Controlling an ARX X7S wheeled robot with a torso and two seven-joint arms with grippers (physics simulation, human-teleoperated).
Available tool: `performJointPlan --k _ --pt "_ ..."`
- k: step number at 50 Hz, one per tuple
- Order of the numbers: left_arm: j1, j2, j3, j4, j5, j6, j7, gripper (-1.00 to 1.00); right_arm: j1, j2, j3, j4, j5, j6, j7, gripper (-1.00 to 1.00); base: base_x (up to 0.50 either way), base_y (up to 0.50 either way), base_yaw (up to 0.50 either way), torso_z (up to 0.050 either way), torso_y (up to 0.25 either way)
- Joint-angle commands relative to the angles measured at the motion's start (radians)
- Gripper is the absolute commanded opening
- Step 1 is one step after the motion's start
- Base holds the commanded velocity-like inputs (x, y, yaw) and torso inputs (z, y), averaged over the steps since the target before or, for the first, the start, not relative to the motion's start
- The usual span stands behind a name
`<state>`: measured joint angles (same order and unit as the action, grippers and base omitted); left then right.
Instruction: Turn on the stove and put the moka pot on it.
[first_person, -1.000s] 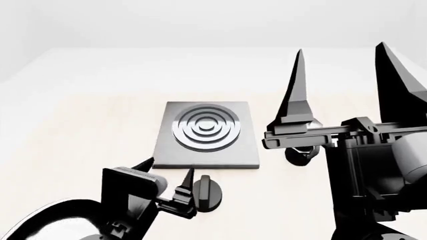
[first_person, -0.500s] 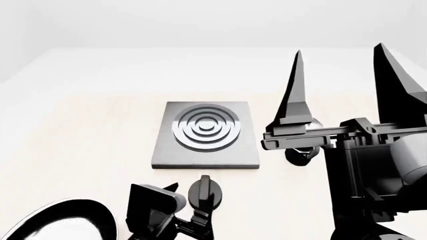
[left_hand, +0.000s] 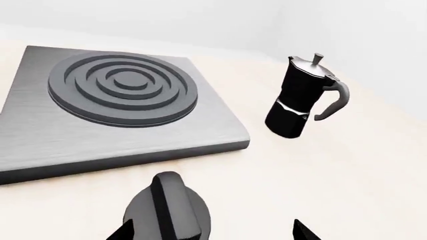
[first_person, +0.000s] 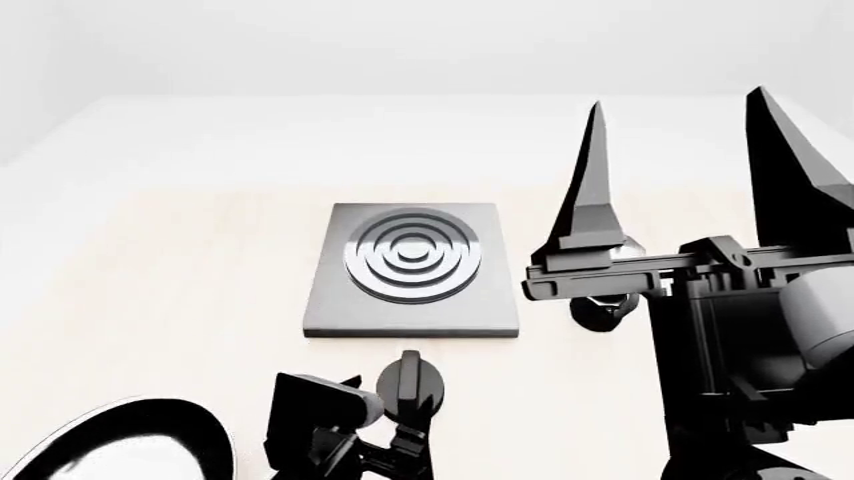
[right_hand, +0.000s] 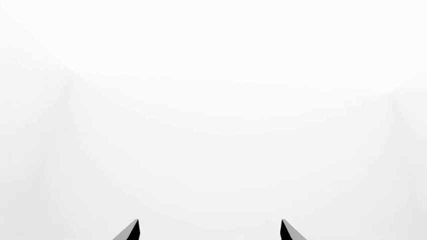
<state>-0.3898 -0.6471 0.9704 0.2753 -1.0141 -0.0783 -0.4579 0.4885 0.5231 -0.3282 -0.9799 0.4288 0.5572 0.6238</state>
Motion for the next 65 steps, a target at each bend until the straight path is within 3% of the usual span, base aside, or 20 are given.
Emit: performJointPlan --k 1,65 --pt "-0.008 0.018 0.005 -0.031 0.002 -0.014 -0.008 1.00 0.001 0.006 -0.002 -0.002 0.004 -0.004 0.005 1.00 0.00 0.00 0.00 0.000 0.000" --pt "-0.068 0.121 0.016 -0.237 -0.003 -0.039 0.087 1.00 0.010 0.026 -0.033 0.008 0.015 -0.028 0.028 1.00 0.00 0.00 0.00 0.000 0.000"
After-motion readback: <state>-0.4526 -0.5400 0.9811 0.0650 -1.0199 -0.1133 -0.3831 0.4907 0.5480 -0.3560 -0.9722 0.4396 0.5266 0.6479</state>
